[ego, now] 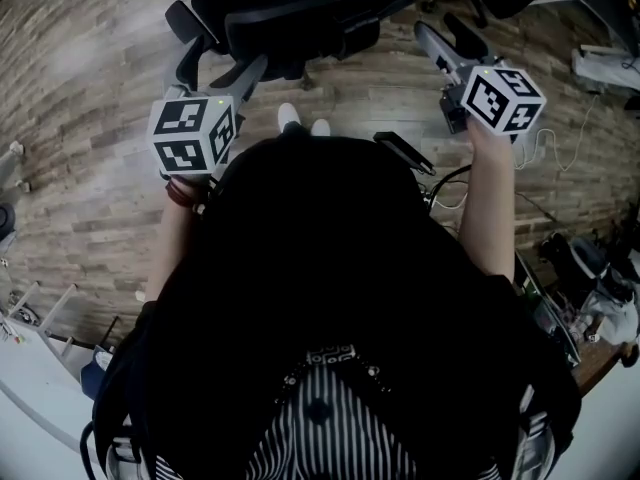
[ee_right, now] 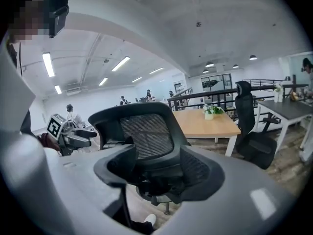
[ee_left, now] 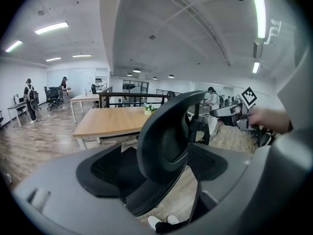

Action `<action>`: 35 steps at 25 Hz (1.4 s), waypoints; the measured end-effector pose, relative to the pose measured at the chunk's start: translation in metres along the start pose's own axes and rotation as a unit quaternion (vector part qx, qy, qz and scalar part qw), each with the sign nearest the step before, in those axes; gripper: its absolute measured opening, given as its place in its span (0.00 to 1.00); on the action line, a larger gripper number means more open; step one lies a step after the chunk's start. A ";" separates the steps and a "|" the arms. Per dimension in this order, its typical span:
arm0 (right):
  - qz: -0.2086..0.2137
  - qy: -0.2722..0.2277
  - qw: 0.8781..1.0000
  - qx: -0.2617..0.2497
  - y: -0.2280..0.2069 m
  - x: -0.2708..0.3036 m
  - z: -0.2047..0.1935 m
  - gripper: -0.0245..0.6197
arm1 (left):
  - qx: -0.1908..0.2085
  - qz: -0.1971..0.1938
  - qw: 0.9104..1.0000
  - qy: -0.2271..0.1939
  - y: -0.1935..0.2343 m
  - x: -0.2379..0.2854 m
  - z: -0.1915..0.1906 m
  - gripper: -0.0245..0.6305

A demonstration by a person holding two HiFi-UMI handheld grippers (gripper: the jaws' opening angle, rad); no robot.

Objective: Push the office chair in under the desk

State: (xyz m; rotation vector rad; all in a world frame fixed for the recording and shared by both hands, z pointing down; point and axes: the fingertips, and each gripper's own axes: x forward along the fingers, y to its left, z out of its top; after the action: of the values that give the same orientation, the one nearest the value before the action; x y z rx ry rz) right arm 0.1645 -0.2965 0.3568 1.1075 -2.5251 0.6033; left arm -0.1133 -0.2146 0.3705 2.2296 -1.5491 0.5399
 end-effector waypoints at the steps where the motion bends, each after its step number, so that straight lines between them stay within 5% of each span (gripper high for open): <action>1: -0.003 0.003 1.000 -0.006 -0.002 0.004 0.001 0.47 | 0.004 0.002 1.000 0.001 0.002 0.003 -0.001 0.68; 5: -0.008 0.013 0.999 -0.031 -0.007 0.022 0.008 0.50 | 0.011 0.021 1.000 0.005 0.026 0.011 -0.001 0.73; 14: 0.015 0.052 0.996 -0.065 -0.029 0.092 0.017 0.55 | 0.018 -0.018 1.000 -0.007 0.017 0.047 0.013 0.74; 18: 0.028 0.032 0.998 -0.041 -0.018 0.111 0.026 0.55 | 0.013 -0.018 1.000 -0.018 0.023 0.051 0.020 0.63; 22: -0.001 0.022 0.999 -0.042 -0.025 0.116 0.030 0.55 | 0.052 -0.021 0.998 -0.020 0.023 0.054 0.028 0.55; 24: -0.029 0.030 0.998 -0.043 -0.039 0.114 0.030 0.28 | 0.052 -0.026 0.998 -0.020 0.021 0.055 0.027 0.51; 25: -0.035 0.033 0.998 -0.041 -0.045 0.114 0.030 0.22 | 0.049 -0.027 0.998 -0.020 0.021 0.056 0.026 0.50; 35: 0.013 0.047 0.995 -0.082 -0.023 0.119 0.019 0.32 | 0.038 0.026 0.999 -0.020 0.042 0.037 0.019 0.40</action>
State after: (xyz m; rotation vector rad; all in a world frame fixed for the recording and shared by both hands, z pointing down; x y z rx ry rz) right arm 0.1024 -0.3935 0.3989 0.9668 -2.4620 0.4336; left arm -0.1386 -0.2674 0.3767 2.2734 -1.6361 0.5822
